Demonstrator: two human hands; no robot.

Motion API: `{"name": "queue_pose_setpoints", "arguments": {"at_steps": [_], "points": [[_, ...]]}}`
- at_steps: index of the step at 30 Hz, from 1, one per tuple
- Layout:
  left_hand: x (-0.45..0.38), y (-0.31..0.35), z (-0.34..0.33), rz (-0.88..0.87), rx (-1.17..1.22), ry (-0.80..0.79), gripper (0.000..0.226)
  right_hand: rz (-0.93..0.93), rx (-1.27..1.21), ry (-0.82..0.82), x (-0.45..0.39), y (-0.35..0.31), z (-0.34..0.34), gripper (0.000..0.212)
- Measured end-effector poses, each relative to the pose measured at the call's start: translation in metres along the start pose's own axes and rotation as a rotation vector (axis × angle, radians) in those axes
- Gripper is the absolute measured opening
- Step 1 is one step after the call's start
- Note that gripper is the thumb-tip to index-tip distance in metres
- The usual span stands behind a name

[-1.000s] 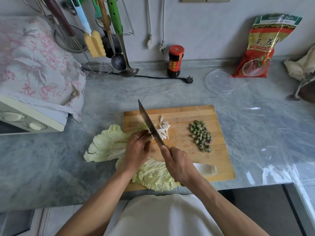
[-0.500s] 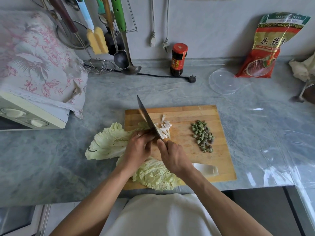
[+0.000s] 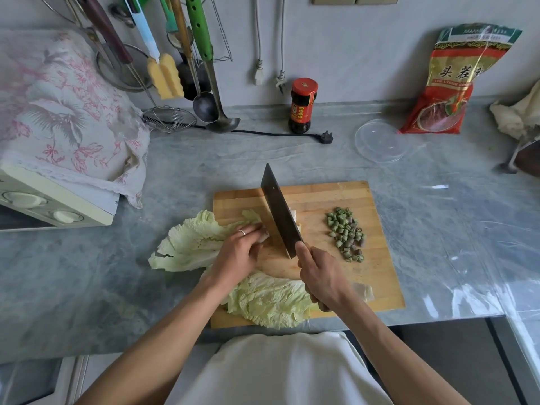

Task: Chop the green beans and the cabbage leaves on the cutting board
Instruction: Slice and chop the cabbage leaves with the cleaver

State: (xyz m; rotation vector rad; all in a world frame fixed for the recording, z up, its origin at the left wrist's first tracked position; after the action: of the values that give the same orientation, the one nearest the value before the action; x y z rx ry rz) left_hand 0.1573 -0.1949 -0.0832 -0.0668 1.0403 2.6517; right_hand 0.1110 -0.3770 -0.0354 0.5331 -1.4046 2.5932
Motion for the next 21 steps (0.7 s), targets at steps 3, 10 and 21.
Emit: {"name": "queue_pose_setpoints", "arguments": {"at_steps": [3, 10, 21], "points": [[-0.003, 0.003, -0.006, -0.007, 0.009, -0.016, 0.039, -0.008, -0.004, 0.005, 0.003, -0.001, 0.003, 0.064], [0.000, 0.007, 0.009, -0.045, -0.176, 0.076, 0.034, 0.036, 0.038, -0.018, 0.008, -0.012, 0.002, 0.064], [0.004, -0.019, 0.001, -0.094, -0.303, 0.053, 0.032, 0.083, 0.114, -0.051, 0.010, -0.021, -0.007, 0.060]]}}
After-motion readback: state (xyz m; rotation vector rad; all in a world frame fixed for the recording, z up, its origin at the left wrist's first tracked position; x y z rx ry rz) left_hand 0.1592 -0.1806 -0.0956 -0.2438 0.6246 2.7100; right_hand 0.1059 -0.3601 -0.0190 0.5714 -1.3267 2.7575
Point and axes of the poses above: each hand's wrist, its own x-axis away from the middle knuckle, its own z-axis out of the back of the hand, y = z × x, the point moved 5 cm from there along -x, towards the middle knuckle, and after that the axes turned 5 degrees about z, right-handed, at the moved point
